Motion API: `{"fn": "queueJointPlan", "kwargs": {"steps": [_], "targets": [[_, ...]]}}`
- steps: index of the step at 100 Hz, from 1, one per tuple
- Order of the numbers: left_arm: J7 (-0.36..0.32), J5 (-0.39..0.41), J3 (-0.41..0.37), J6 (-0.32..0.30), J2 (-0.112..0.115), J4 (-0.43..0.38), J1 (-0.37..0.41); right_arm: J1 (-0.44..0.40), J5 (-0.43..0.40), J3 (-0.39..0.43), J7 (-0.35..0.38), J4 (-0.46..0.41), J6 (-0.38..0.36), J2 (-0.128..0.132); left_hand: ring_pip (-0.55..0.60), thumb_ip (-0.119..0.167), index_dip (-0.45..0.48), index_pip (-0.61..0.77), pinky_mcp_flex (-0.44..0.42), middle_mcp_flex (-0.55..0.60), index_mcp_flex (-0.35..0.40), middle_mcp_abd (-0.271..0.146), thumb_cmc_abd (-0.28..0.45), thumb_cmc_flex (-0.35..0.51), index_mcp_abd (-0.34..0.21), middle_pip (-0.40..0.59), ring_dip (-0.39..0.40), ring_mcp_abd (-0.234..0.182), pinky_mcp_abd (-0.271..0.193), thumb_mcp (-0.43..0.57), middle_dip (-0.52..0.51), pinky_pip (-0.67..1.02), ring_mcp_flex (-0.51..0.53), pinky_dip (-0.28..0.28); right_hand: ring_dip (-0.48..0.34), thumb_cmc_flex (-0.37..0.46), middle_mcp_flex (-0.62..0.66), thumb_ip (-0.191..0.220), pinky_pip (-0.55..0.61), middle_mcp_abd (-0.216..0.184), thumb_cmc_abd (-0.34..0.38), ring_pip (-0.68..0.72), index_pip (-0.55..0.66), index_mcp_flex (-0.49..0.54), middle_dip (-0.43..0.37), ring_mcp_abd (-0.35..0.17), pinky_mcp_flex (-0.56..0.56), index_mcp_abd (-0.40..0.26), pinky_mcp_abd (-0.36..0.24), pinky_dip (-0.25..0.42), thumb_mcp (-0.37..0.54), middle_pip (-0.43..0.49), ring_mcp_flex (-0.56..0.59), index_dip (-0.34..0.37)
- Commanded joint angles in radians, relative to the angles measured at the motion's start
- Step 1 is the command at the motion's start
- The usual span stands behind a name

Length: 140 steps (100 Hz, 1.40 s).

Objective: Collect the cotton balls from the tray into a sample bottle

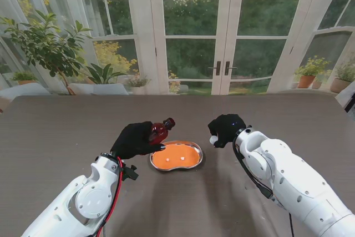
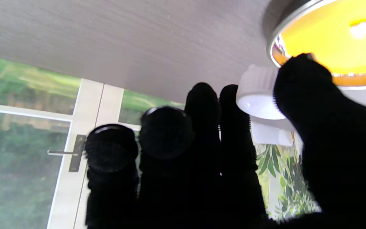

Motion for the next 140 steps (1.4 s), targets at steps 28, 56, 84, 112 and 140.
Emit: {"fn": "queueJointPlan", "kwargs": {"steps": [28, 56, 84, 112, 140], "targets": [[-0.031, -0.004, -0.004, 0.004, 0.001, -0.010, 0.006, 0.050, -0.007, -0.099, 0.002, 0.102, 0.004, 0.007, 0.014, 0.010, 0.015, 0.125, -0.035, 0.061, 0.126, -0.055, 0.208, 0.276, -0.205, 0.008, -0.001, 0.053, -0.017, 0.210, -0.008, -0.039, 0.022, -0.009, 0.020, 0.051, 0.050, 0.012, 0.067, -0.024, 0.032, 0.048, 0.199, 0.118, 0.012, -0.036, 0.028, -0.101, -0.009, -0.020, 0.126, 0.026, 0.049, -0.008], [-0.038, -0.008, -0.002, 0.006, 0.002, -0.012, 0.005, 0.106, -0.003, -0.204, -0.071, 0.197, 0.045, 0.001, 0.014, 0.010, 0.015, 0.124, -0.035, 0.061, 0.126, -0.056, 0.208, 0.276, -0.204, 0.008, -0.001, 0.053, -0.017, 0.210, -0.008, -0.039, 0.023, -0.009, 0.028, 0.042, 0.053, 0.006, 0.077, -0.025, 0.019, 0.073, 0.198, 0.113, 0.018, -0.044, 0.042, -0.090, -0.010, -0.022, 0.123, 0.036, 0.050, -0.009], [-0.045, -0.010, -0.001, 0.007, 0.003, -0.012, 0.005, 0.144, 0.013, -0.279, -0.107, 0.259, 0.066, -0.003, 0.015, 0.011, 0.015, 0.124, -0.035, 0.062, 0.127, -0.053, 0.207, 0.277, -0.202, 0.008, -0.001, 0.056, -0.017, 0.211, -0.008, -0.039, 0.024, -0.009, 0.030, 0.030, 0.048, -0.002, 0.081, -0.027, 0.009, 0.085, 0.194, 0.106, 0.025, -0.054, 0.047, -0.087, -0.014, -0.025, 0.121, 0.044, 0.050, -0.009], [-0.046, -0.011, 0.001, 0.007, 0.004, -0.011, 0.004, 0.171, 0.034, -0.326, -0.105, 0.292, 0.075, -0.006, 0.014, 0.010, 0.016, 0.125, -0.035, 0.062, 0.127, -0.053, 0.207, 0.275, -0.204, 0.007, -0.001, 0.056, -0.014, 0.212, -0.009, -0.040, 0.023, -0.009, 0.029, 0.014, 0.041, -0.012, 0.082, -0.026, -0.008, 0.086, 0.192, 0.101, 0.026, -0.056, 0.048, -0.083, -0.018, -0.028, 0.112, 0.047, 0.049, -0.008], [-0.044, -0.010, 0.002, 0.007, 0.003, -0.010, 0.004, 0.136, 0.000, -0.273, -0.047, 0.238, 0.064, 0.010, 0.015, 0.010, 0.016, 0.124, -0.035, 0.062, 0.126, -0.052, 0.207, 0.275, -0.204, 0.008, -0.001, 0.056, -0.014, 0.212, -0.009, -0.040, 0.024, -0.009, 0.023, -0.019, 0.030, -0.028, 0.078, -0.022, -0.029, 0.074, 0.187, 0.092, 0.025, -0.053, 0.039, -0.075, -0.019, -0.031, 0.096, 0.045, 0.049, -0.007]]}}
